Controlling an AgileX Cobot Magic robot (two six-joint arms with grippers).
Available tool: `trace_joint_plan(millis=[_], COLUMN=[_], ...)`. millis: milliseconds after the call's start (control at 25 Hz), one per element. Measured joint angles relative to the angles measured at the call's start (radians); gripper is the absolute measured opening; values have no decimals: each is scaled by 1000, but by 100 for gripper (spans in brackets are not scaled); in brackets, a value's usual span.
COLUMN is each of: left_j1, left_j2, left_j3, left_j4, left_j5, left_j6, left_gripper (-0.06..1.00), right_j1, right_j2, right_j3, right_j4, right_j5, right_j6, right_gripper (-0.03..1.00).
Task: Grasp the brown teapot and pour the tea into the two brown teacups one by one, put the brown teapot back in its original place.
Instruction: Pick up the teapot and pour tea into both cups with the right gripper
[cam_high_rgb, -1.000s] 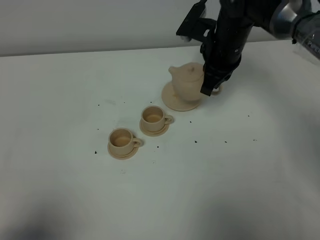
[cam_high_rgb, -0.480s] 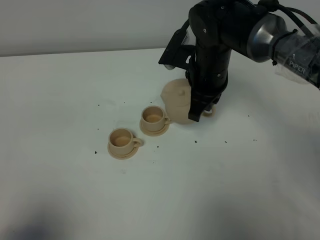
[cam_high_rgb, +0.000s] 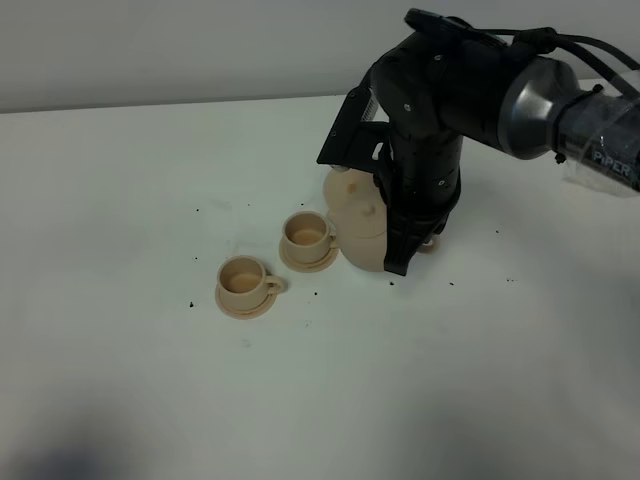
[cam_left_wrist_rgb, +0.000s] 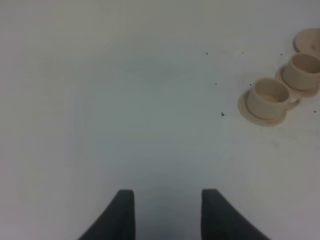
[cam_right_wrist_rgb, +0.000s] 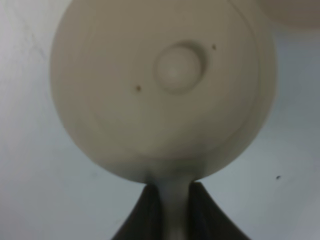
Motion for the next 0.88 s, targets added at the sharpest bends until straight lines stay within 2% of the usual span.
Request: trace_joint_plan(millis=[160, 880], left_j1=[0, 0], left_j2=[0, 0], left_j3=[0, 0], left_j4=[0, 0], left_j5=[0, 0], left_j6=[0, 0], left_gripper=[37, 37], right_j1=[28, 28], right_j2=[6, 73], right_j3=[0, 0], right_j4=[-66, -203], right_j5=[-22, -69], right_j6=[27, 49], right_gripper=[13, 13])
